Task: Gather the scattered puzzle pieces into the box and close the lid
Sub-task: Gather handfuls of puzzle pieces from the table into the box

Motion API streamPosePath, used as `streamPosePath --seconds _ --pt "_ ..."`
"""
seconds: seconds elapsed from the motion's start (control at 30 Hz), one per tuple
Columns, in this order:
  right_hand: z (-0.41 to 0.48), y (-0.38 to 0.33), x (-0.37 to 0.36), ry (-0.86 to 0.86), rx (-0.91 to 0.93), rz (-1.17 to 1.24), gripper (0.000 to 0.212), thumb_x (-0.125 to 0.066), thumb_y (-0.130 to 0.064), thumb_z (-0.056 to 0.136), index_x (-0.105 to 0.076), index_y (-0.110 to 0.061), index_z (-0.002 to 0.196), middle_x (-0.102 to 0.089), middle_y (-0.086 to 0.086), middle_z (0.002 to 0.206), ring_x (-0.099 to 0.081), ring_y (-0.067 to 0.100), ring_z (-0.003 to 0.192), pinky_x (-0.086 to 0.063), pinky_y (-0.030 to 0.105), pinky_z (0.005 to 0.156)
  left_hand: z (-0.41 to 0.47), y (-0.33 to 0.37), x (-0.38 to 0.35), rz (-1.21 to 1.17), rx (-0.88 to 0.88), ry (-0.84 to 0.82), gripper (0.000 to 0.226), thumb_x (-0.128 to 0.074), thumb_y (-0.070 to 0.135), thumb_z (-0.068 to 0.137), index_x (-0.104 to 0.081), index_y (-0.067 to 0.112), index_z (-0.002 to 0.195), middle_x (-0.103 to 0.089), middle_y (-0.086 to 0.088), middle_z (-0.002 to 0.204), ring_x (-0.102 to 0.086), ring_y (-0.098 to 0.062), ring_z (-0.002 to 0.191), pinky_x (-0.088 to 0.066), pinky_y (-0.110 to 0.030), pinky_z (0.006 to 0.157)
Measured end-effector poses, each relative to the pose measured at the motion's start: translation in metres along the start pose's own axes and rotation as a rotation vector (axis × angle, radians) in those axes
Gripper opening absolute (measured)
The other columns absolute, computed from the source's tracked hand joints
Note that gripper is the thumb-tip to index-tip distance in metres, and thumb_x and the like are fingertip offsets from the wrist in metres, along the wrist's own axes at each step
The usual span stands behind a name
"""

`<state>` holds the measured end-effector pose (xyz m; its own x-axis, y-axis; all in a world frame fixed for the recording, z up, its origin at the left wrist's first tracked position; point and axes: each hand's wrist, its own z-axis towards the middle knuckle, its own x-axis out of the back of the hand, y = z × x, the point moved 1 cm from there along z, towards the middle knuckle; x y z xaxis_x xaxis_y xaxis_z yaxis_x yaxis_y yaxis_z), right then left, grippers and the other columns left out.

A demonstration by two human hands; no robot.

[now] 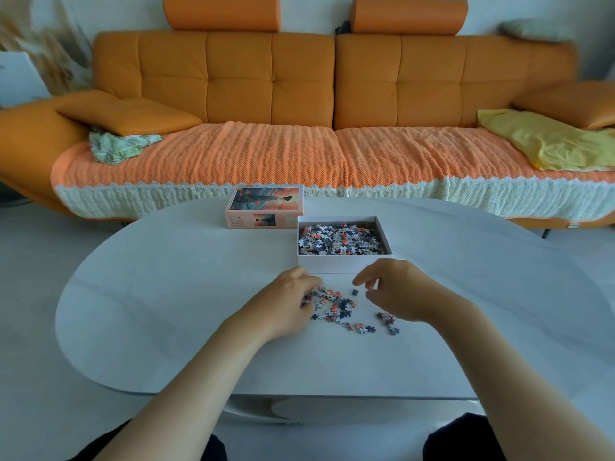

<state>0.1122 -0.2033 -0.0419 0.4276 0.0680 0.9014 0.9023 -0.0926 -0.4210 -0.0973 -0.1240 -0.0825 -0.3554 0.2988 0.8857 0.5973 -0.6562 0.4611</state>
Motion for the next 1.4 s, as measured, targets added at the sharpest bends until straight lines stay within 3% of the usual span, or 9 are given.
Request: streamPosePath --seconds 0.17,0.3,0.4,0.6,0.73,0.83,1.03,1.27,1.4 --pt "-0.017 0.015 0.012 -0.309 -0.199 -0.090 0.045 -0.079 -0.029 0.075 -0.057 -0.038 0.113 -0.061 -0.014 0.097 -0.055 0.001 0.079 -0.041 0.019 0.065 0.005 0.017 -0.012 0.140 -0.045 -0.094 0.076 -0.053 0.059 0.086 -0.029 0.022 0.149 -0.029 0.010 0.140 -0.022 -0.009 0.133 -0.033 -0.031 0.107" --pt "-0.013 0.008 0.006 -0.208 -0.215 -0.030 0.024 -0.077 -0.021 0.076 -0.066 -0.032 0.093 -0.067 -0.011 0.080 -0.063 0.004 0.067 -0.049 0.021 0.057 0.010 0.026 -0.021 0.151 -0.100 -0.031 0.061 -0.054 0.058 0.088 -0.044 0.023 0.138 -0.035 0.007 0.126 -0.031 -0.014 0.124 -0.039 -0.035 0.102" --pt "-0.006 -0.006 -0.003 -0.128 -0.163 -0.060 0.018 -0.070 -0.020 0.080 -0.071 -0.030 0.095 -0.061 -0.012 0.078 -0.063 0.012 0.077 -0.054 0.024 0.067 0.011 0.028 -0.021 0.063 -0.095 -0.015 0.055 -0.056 0.051 0.090 -0.049 0.025 0.137 -0.037 0.010 0.115 -0.033 -0.010 0.117 -0.042 -0.036 0.098" --pt "0.000 -0.005 -0.003 -0.078 -0.142 -0.015 0.031 -0.070 -0.031 0.083 -0.062 -0.031 0.113 -0.058 -0.013 0.093 -0.058 0.010 0.084 -0.048 0.022 0.073 0.008 0.012 -0.004 0.009 -0.032 -0.064 0.071 -0.056 0.055 0.088 -0.035 0.024 0.148 -0.034 0.012 0.130 -0.027 -0.004 0.129 -0.037 -0.033 0.106" --pt "0.002 -0.002 -0.006 -0.198 -0.126 -0.093 0.070 -0.069 -0.053 0.078 -0.041 -0.035 0.140 -0.045 -0.006 0.128 -0.053 0.017 0.109 -0.046 0.033 0.093 0.002 0.000 0.003 0.122 0.007 -0.188 0.080 -0.058 0.048 0.086 -0.020 0.025 0.153 -0.025 0.011 0.139 -0.015 -0.006 0.136 -0.030 -0.031 0.110" --pt "0.005 -0.005 -0.015 -0.239 -0.132 -0.132 0.085 -0.074 -0.055 0.072 -0.035 -0.033 0.145 -0.037 -0.002 0.132 -0.050 0.022 0.115 -0.046 0.036 0.094 0.000 0.001 0.001 0.088 -0.010 -0.165 0.071 -0.057 0.042 0.090 -0.025 0.027 0.152 -0.029 0.013 0.134 -0.023 -0.004 0.131 -0.032 -0.028 0.107" --pt "0.017 -0.024 -0.023 -0.113 -0.044 -0.119 0.019 -0.072 -0.033 0.080 -0.065 -0.021 0.094 -0.050 -0.002 0.092 -0.052 0.015 0.078 -0.040 0.024 0.058 0.013 0.013 -0.007 -0.013 -0.050 -0.104 0.037 -0.061 0.034 0.091 -0.057 0.033 0.127 -0.041 0.009 0.103 -0.046 -0.008 0.097 -0.042 -0.027 0.082" --pt "0.017 -0.030 -0.021 -0.054 -0.078 0.017 0.022 -0.072 -0.021 0.079 -0.074 -0.021 0.101 -0.066 0.001 0.096 -0.061 0.015 0.077 -0.056 0.034 0.073 0.018 0.014 -0.005 -0.073 -0.007 -0.019 0.031 -0.068 0.024 0.087 -0.066 0.022 0.118 -0.047 0.008 0.103 -0.048 -0.007 0.086 -0.038 -0.020 0.077" --pt "0.021 -0.028 -0.023 -0.006 -0.078 0.044 0.015 -0.067 -0.015 0.081 -0.075 -0.019 0.093 -0.069 0.001 0.087 -0.052 0.009 0.060 -0.052 0.028 0.063 0.017 0.016 -0.003 -0.058 -0.038 0.038 0.022 -0.062 0.019 0.091 -0.071 0.021 0.111 -0.052 0.005 0.091 -0.051 -0.012 0.082 -0.037 -0.020 0.069"
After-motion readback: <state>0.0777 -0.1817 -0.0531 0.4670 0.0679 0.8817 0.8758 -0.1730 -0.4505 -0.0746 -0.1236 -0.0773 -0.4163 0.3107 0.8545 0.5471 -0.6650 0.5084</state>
